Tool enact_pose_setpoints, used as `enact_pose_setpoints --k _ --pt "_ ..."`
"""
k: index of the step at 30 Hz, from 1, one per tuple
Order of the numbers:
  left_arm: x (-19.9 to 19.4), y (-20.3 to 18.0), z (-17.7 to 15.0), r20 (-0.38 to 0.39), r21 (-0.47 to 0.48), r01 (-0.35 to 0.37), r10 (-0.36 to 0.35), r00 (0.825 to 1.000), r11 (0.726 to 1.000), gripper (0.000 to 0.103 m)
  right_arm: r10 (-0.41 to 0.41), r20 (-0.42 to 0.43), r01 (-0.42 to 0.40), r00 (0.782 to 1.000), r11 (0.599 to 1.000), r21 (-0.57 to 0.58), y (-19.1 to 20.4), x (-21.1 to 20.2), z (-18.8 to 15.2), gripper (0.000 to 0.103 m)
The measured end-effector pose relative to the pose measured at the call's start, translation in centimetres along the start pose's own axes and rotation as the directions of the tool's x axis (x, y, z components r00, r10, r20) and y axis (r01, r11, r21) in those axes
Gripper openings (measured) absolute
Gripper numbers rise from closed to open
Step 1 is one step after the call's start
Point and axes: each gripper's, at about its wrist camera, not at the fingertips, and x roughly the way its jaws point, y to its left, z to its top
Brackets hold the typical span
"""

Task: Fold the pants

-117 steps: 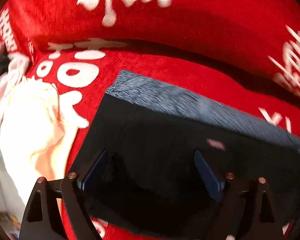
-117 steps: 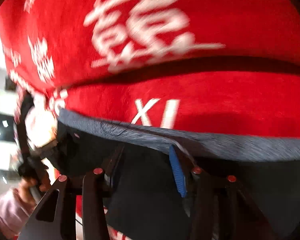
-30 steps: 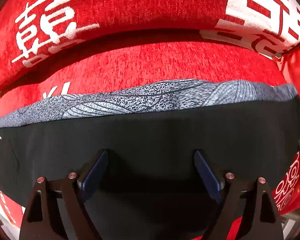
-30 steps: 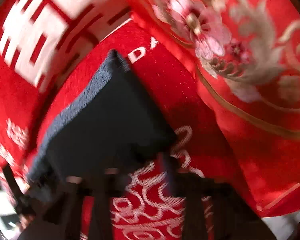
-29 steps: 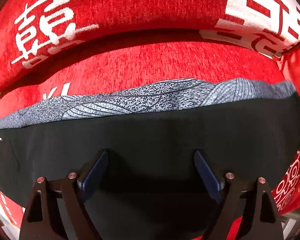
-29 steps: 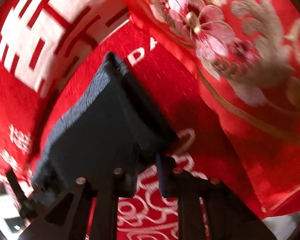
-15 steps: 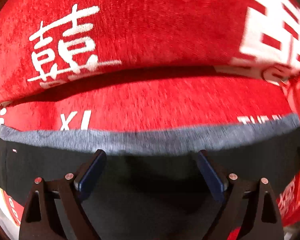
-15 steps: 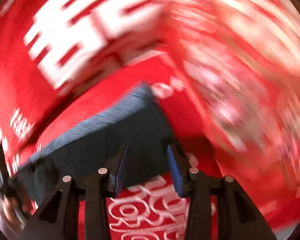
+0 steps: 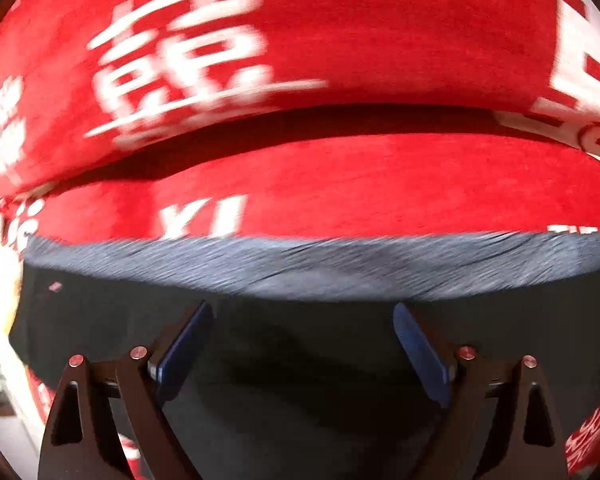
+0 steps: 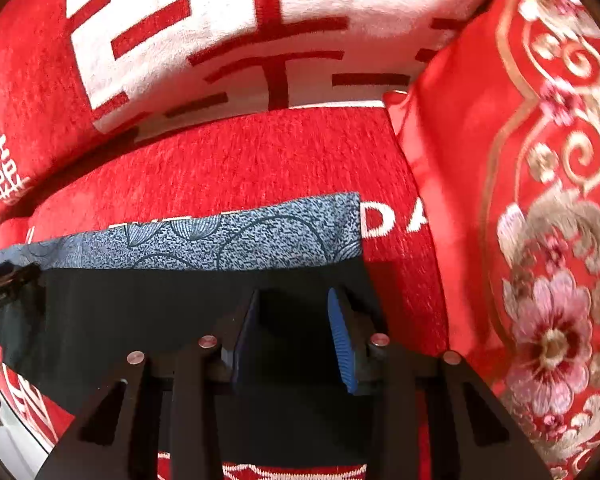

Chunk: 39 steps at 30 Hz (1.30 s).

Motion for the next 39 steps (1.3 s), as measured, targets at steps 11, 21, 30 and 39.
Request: enact_pose_setpoints --k 11,21,30,39 --pt "-0.8 13.1 -6.8 -0.068 -0.098 -0.097 0.090 0.994 0.990 0.093 0.141 -0.027 -0.138 0.990 0.986 0.093 5.1 -3.7 -3.4 0.044" --pt "0.4 23.1 -6.7 0.026 -0.075 -0.164 0.166 0.986 0.984 0.093 0.625 -0.226 -0.616 0.747 0.779 0.119 28.8 0.0 -14.8 0.046" --pt "4.1 29.6 -8.3 0.035 -0.120 -0.053 0.057 0.998 0.991 0.103 0.673 -0.206 -0.649 0.711 0.740 0.175 35.8 3.5 -17.0 0.046" --pt "3.8 30.3 -8.0 0.061 -0.073 0.023 -0.019 0.998 0.997 0.103 0.655 -0.157 -0.606 0.739 0.749 0.269 37.1 5.1 -14.7 0.010"
